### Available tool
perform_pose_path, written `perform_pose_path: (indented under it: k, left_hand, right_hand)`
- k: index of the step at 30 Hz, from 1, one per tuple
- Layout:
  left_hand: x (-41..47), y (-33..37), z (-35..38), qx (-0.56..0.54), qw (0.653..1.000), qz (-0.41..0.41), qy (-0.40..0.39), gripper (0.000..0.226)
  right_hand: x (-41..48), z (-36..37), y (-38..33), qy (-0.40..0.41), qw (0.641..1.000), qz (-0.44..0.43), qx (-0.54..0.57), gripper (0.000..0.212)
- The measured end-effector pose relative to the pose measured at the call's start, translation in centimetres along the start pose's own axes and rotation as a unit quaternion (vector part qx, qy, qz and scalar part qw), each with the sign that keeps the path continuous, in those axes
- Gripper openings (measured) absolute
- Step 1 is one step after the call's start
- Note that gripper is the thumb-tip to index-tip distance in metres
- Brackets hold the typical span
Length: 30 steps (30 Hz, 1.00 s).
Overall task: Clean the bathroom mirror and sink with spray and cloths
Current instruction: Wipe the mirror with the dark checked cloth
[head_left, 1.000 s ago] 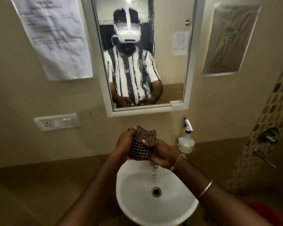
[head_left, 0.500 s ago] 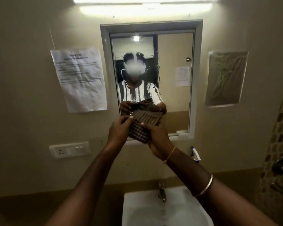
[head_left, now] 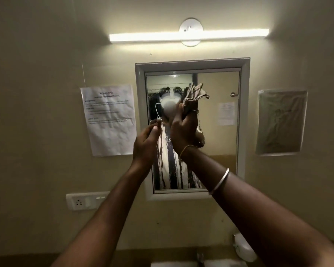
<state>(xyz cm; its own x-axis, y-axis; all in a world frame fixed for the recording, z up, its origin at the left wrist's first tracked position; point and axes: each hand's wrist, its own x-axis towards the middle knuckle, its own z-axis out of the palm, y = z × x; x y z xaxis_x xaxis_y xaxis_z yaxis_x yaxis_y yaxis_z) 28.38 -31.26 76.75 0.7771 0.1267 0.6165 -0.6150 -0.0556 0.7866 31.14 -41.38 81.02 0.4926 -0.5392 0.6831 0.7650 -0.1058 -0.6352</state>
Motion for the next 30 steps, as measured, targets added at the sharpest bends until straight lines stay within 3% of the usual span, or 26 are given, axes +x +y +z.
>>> perform_pose_path:
  k: [3,8,11,15,19,25,30]
  left_hand:
    - [1.6,0.5,0.1,-0.028,1.0,0.011,-0.005,0.04]
    - [4.3,1.2,0.0,-0.063,0.998,0.018,0.015,0.029]
    - [4.8,1.4,-0.3,-0.066,0.997,0.029,0.017,0.031]
    - [4.9,0.6,-0.7,-0.07,0.996,0.038,0.026,0.033]
    - [4.9,-0.9,-0.6,-0.082,0.995,0.037,0.05,0.031]
    - [4.4,-3.1,0.2,-0.075,0.994,0.041,0.069,0.049]
    - [4.0,-4.2,1.1,-0.071,0.994,0.042,0.078,0.043]
  right_hand:
    - [1.0,2.3,1.3,-0.016,0.999,-0.019,-0.042,0.007]
    - [2.1,5.1,1.3,-0.048,0.986,-0.043,-0.155,0.038]
    - [2.9,6.1,1.5,-0.07,0.969,-0.123,-0.202,0.058]
    - [4.8,7.4,2.5,-0.085,0.904,-0.245,-0.338,0.088]
    - [6.0,8.0,3.1,-0.13,0.84,-0.337,-0.405,0.088]
    - [7.7,7.6,3.9,-0.192,0.755,-0.436,-0.45,0.08]
    - [9.8,5.7,4.1,-0.218,0.689,-0.517,-0.459,0.07]
